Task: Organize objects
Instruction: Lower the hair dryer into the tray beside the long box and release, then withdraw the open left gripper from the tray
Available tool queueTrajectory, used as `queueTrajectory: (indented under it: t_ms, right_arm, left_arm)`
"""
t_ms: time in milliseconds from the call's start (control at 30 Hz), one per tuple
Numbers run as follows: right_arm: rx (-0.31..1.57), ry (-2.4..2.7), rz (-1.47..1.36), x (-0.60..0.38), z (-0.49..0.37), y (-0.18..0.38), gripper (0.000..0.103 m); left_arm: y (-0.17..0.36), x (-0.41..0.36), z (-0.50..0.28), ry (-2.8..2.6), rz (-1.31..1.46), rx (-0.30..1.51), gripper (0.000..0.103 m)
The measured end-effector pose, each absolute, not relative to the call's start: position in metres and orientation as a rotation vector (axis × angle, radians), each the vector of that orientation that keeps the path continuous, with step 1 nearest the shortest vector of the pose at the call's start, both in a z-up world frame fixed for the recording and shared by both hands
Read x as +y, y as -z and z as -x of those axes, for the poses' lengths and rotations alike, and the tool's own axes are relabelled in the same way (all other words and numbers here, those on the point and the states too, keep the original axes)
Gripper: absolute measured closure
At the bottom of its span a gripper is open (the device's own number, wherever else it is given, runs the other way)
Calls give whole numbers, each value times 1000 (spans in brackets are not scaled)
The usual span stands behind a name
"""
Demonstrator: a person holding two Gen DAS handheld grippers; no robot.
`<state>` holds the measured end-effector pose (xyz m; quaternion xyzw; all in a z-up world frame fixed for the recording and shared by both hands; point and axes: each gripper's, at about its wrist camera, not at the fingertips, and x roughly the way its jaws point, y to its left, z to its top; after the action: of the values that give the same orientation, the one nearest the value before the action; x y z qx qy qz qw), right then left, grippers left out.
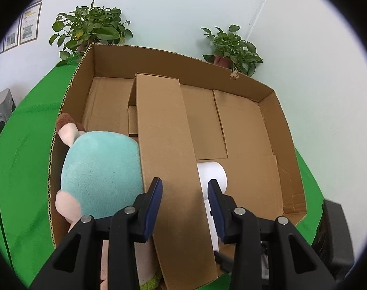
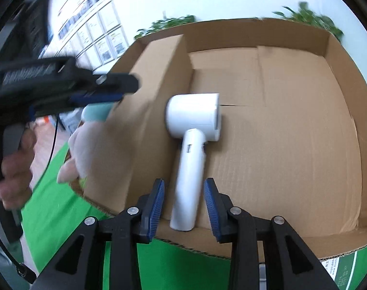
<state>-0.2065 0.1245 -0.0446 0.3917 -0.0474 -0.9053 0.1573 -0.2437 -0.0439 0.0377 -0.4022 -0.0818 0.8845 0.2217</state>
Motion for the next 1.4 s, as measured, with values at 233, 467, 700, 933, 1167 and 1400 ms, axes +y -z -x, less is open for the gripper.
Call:
queueTrajectory:
  t_ms: [233, 467, 700, 933, 1167, 1400]
  right_arm:
    - [-132, 2559, -1135, 108, 214, 53, 73]
    - [-131, 2613, -1114, 115, 207, 49, 61]
    - [31, 2936, -791, 149, 133, 10, 0]
    - [92, 2988, -673, 178, 66, -9, 0]
    - [21, 2993, -714, 198, 25, -3, 0]
    - [-11, 2986, -742, 208, 15, 6, 27]
  left_arm:
    - [-36, -45, 242, -2438, 1092, -222, 65]
    - [-37, -40, 228, -2482, 1067, -145, 65]
    - [-68, -40, 150, -2691, 716, -39, 14]
    - [-64, -28, 88, -2873, 563, 30, 11]
    - [-35, -25, 65, -2885, 636, 38, 12]
    - [-7, -15, 59, -2858, 841, 78, 97]
